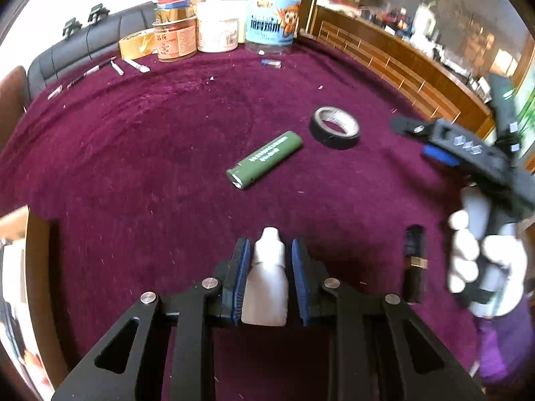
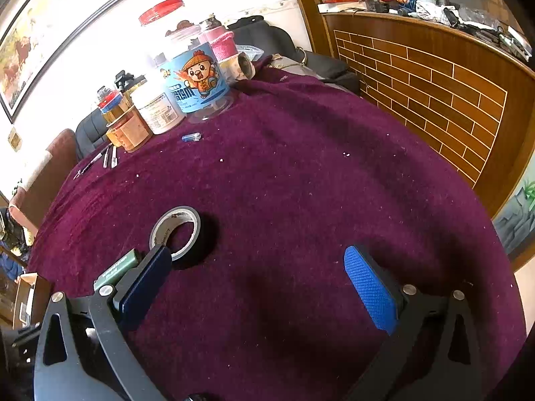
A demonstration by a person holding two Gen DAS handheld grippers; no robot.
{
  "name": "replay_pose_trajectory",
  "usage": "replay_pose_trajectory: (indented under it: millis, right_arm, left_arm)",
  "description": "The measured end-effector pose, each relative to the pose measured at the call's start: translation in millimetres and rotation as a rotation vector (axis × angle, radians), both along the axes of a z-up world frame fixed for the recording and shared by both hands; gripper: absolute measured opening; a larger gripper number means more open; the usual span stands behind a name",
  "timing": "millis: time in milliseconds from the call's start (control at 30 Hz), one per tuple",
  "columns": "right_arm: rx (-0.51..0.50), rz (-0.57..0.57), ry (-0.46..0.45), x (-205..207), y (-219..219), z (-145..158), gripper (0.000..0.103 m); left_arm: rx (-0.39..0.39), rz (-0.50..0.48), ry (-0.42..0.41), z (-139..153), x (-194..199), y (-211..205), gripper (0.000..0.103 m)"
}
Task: Organize rigid objects
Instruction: 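Carry the dropper bottle to the tray with the left gripper while the right gripper grasps the black tape roll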
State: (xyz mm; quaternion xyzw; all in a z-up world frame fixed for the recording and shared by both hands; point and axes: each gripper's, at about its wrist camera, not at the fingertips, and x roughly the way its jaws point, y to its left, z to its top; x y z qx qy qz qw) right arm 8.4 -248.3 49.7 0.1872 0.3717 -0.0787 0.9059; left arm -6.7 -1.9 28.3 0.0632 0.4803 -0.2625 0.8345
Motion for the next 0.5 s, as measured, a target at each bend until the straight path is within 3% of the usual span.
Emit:
replay_pose_trajectory:
  millis: [33,67,167,233,267,300,367,500]
  right_arm:
    - [0.002,-0.001,0.001,-0.1,-0.5,-0.4,0.103]
    - [0.004,-0.002,0.002,-0.2,-0.8,-0.7,0.103]
    - [0.007,-0.009,0.005,-1.0,-2.5,-2.0,0.103]
    - [0.01,-0.014,0.007,-0.3,-3.8,-3.0,0.103]
    - [0.013,-0.015,0.009,-0.2,-4.3,-3.6,0.103]
    - [0.014,-0.015,0.009,-0.1,-4.7,-3.9,0.103]
    - [0.019,-0.013,0.007,-0.3,-5.2,-4.1,0.103]
    - [0.022,-0.006,-0.024,-4.4,-4.1,0.6,0.103]
  left_arm:
    - [-0.008,-0.005,0.007,-0.3,-2.0,-0.8,0.039]
    - [-0.001,-0.005,0.003,-2.2,-3.9,-2.8,0.055]
    - [0.068,0.007,-0.008,-18.0,-6.6,-13.9,0.058]
    - [0.1,0.002,-0.065,-19.6,-14.0,-20.1,0.058]
    - [0.115,0.004,-0.087,-19.4,-17.0,-22.5,0.048]
    - [0.1,0.0,-0.085,-17.7,-18.6,-22.4,0.022]
    - [0.04,0.0,-0.038,-13.6,-17.8,-15.8,0.022]
    - [-0.059,0.049,-0.039,7.1,-24.9,9.8,0.021]
